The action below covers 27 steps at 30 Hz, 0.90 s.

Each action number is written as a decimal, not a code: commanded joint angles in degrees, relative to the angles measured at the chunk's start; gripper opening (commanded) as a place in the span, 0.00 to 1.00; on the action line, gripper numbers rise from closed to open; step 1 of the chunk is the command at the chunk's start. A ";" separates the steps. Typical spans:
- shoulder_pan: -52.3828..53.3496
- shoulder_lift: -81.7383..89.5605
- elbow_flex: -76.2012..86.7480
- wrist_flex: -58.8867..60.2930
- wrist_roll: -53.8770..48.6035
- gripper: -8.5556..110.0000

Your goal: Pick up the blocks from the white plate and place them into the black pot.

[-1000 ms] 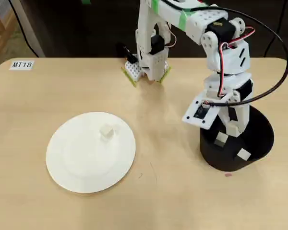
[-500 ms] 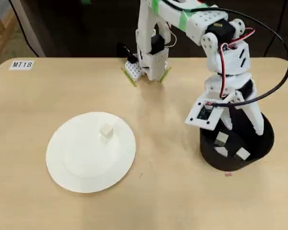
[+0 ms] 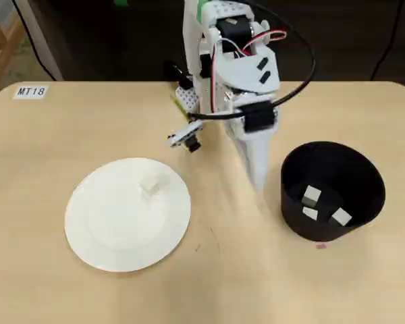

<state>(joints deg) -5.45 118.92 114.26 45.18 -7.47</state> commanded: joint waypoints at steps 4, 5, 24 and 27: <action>13.97 -19.07 -29.97 26.54 3.25 0.05; 15.64 -22.24 -34.89 31.29 4.04 0.05; 31.11 -1.41 -4.31 37.62 4.92 0.05; 30.15 4.22 6.59 31.73 5.54 0.05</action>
<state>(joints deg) 25.66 117.16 112.32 81.74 -1.93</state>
